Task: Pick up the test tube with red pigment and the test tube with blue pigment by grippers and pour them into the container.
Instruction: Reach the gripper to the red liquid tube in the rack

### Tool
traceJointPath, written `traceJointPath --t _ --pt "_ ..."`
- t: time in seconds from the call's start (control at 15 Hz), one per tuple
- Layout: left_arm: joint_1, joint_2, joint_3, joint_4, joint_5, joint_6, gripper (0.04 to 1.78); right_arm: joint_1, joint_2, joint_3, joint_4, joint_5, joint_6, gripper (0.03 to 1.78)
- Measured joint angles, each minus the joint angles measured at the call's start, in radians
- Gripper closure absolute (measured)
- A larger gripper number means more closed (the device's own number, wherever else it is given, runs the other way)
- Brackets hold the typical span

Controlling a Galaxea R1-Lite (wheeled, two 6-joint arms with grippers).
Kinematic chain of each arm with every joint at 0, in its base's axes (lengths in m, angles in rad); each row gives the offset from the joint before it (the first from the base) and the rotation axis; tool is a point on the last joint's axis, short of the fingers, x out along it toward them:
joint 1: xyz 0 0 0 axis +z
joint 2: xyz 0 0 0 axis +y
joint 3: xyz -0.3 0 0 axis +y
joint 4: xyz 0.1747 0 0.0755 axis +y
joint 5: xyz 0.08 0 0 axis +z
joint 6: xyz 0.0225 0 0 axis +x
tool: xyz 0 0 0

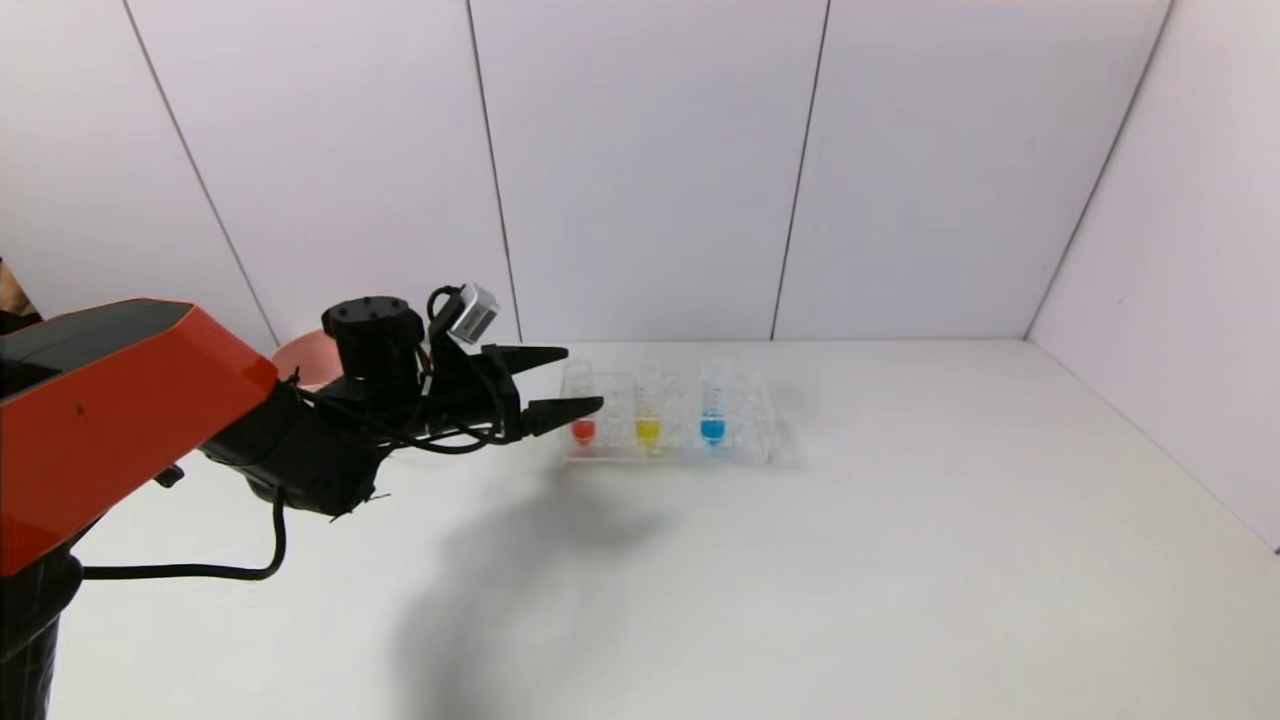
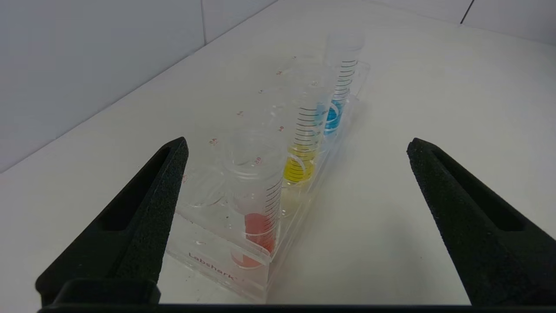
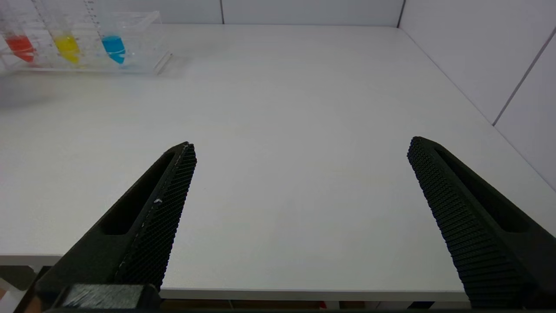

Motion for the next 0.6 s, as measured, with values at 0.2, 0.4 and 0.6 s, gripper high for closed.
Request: traceJointPath --t 0.2,0.4,0.6 --pt "-0.006 0.018 -0.010 0.001 0.001 0.000 0.06 0.000 0.000 0.000 0.000 0.000 0.000 0.04" --pt "-0.008 0.052 -0.043 0.001 0.001 -0.001 0.06 0.000 0.000 0.000 0.000 0.000 0.000 0.04" --pt "-0.010 0.082 -0.067 0.005 0.001 -0.001 0.06 0.000 0.000 0.000 0.000 0.000 0.000 0.04"
